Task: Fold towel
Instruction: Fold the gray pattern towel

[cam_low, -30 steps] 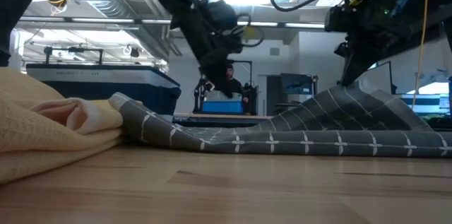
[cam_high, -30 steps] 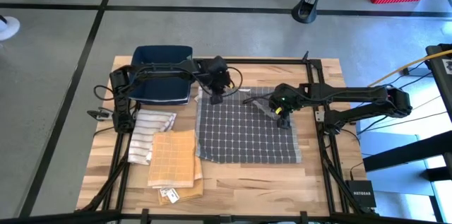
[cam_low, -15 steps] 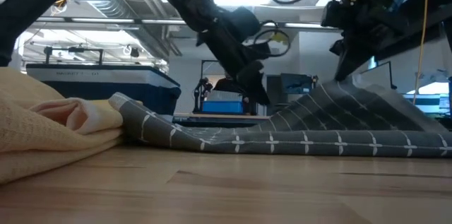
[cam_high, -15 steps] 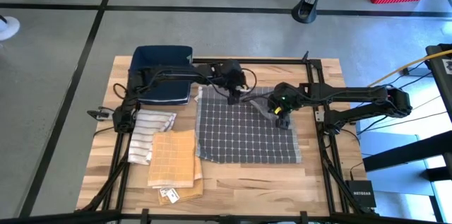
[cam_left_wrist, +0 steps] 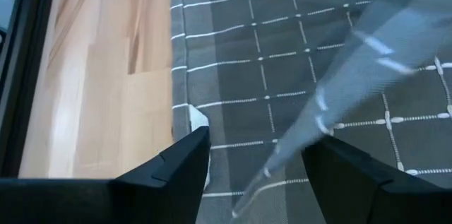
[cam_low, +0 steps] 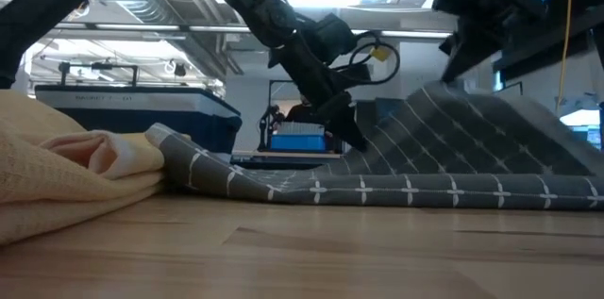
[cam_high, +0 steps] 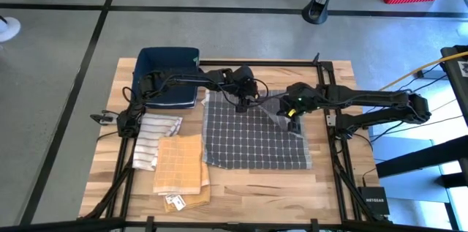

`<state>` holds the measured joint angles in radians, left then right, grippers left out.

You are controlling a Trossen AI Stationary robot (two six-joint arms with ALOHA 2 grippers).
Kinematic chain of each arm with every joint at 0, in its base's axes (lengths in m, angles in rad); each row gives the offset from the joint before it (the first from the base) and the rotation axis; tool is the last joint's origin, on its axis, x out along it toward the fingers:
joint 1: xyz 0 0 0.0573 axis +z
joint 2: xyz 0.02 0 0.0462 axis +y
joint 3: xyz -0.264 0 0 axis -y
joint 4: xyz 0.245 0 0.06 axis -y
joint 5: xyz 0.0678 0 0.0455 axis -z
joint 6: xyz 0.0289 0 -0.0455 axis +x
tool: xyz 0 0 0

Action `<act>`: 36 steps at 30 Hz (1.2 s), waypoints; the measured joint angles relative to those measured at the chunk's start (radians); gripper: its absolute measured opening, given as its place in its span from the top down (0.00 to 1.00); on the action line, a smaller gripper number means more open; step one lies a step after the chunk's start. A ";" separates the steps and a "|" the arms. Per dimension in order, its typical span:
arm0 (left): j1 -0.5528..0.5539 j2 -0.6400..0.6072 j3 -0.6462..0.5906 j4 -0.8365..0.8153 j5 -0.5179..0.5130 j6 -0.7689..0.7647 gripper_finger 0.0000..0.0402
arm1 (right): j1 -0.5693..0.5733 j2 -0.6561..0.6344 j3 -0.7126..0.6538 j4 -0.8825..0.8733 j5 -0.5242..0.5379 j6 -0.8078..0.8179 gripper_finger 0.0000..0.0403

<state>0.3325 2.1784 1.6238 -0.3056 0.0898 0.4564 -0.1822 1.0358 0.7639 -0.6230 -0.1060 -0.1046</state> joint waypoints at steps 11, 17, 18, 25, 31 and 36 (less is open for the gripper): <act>0.001 -0.011 0.000 -0.132 -0.001 -0.003 0.58 | 0.000 -0.064 0.096 -0.107 0.064 -0.008 1.00; 0.016 -0.028 0.000 -0.297 -0.037 -0.029 0.70 | 0.000 -0.108 0.101 -0.112 0.071 -0.009 1.00; 0.021 -0.028 0.000 -0.321 -0.038 -0.036 0.72 | 0.000 -0.117 0.101 -0.112 0.071 -0.008 1.00; 0.054 -0.028 0.000 -0.484 -0.038 -0.071 0.78 | 0.000 -0.193 0.101 -0.116 0.072 -0.009 1.00; 0.079 -0.033 0.004 -0.627 -0.049 -0.083 0.79 | -0.001 -0.215 0.101 -0.180 0.099 -0.006 1.00; 0.097 -0.034 0.011 -0.725 -0.056 -0.106 0.79 | -0.001 -0.214 0.101 -0.217 0.125 -0.005 1.00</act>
<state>0.4296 2.1448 1.6348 -1.0308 0.0337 0.3505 -0.1829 0.8215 0.8654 -0.8398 0.0190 -0.1097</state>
